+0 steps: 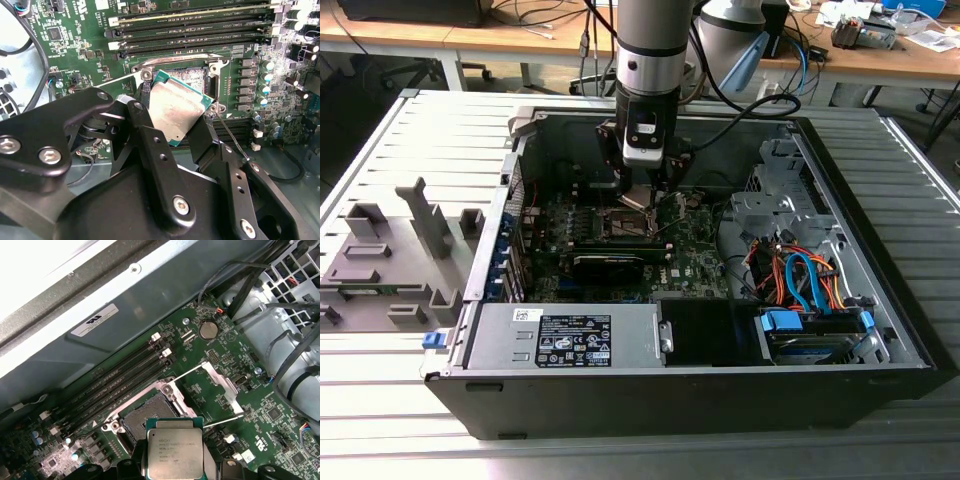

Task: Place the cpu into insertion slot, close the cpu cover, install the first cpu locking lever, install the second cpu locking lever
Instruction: 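Place the cpu into insertion slot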

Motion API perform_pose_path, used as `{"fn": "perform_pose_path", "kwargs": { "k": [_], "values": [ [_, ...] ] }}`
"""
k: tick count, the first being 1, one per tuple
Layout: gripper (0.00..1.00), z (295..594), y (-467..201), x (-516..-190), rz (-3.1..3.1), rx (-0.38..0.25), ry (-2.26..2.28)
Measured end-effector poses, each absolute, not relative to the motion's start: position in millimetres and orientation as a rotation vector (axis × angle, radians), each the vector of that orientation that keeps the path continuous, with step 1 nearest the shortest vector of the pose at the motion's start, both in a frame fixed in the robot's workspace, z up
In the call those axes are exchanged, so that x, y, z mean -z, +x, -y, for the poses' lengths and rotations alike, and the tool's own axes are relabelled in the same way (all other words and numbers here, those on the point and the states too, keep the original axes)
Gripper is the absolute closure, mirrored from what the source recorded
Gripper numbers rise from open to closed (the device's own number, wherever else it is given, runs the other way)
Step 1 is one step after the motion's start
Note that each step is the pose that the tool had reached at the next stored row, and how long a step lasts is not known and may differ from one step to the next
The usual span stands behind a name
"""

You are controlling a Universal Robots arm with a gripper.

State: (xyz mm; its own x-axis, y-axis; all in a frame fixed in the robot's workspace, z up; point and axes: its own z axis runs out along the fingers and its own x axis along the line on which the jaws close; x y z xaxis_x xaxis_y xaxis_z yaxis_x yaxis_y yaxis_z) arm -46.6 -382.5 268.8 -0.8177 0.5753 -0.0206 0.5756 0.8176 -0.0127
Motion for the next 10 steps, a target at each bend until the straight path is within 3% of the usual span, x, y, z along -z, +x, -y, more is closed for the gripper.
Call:
{"fn": "perform_pose_path", "kwargs": {
  "k": [10],
  "values": [
    [0.46, 382.5, -46.6, -268.7, -2.975, 0.029, 0.958]
  ]
}}
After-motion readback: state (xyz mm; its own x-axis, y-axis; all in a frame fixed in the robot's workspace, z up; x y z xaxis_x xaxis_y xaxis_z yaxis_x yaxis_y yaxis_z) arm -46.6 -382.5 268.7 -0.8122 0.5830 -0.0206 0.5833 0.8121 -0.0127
